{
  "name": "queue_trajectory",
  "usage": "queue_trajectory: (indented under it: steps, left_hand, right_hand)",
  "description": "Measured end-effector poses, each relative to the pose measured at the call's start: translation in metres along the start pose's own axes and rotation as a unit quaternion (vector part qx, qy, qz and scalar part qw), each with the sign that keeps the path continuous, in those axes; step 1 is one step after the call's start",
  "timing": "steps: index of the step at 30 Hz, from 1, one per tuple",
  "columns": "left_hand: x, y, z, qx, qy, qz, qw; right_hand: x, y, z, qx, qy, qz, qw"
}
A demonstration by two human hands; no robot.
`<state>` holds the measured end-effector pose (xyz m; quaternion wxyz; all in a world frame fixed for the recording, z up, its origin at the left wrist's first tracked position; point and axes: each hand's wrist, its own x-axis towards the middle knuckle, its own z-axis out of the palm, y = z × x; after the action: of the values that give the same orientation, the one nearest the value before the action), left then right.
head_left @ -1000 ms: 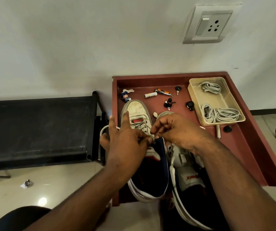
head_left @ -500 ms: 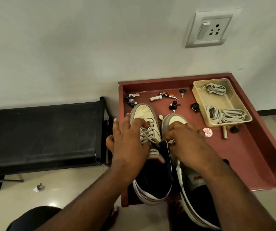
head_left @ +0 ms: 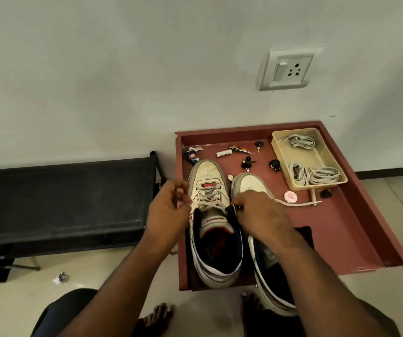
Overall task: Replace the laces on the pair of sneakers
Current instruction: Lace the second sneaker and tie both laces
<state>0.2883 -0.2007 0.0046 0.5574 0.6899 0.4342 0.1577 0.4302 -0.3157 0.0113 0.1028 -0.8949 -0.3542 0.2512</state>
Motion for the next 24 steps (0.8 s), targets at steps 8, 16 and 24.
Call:
queue_trajectory:
  steps: [8,16,24]
  left_hand:
    - [-0.015,-0.026,0.0,0.084,0.075,-0.025,0.993]
    - [-0.015,-0.021,0.017,-0.096,-0.008,-0.137,0.986]
    - [-0.003,-0.014,0.032,-0.286,0.077,-0.168,0.94]
  right_hand:
    - [-0.016,0.013,-0.027,0.082,0.1,0.046,0.991]
    - [-0.005,-0.01,0.001,0.183,0.002,0.081,0.98]
    - [0.008,-0.016,0.015,0.453,0.032,0.144,0.879]
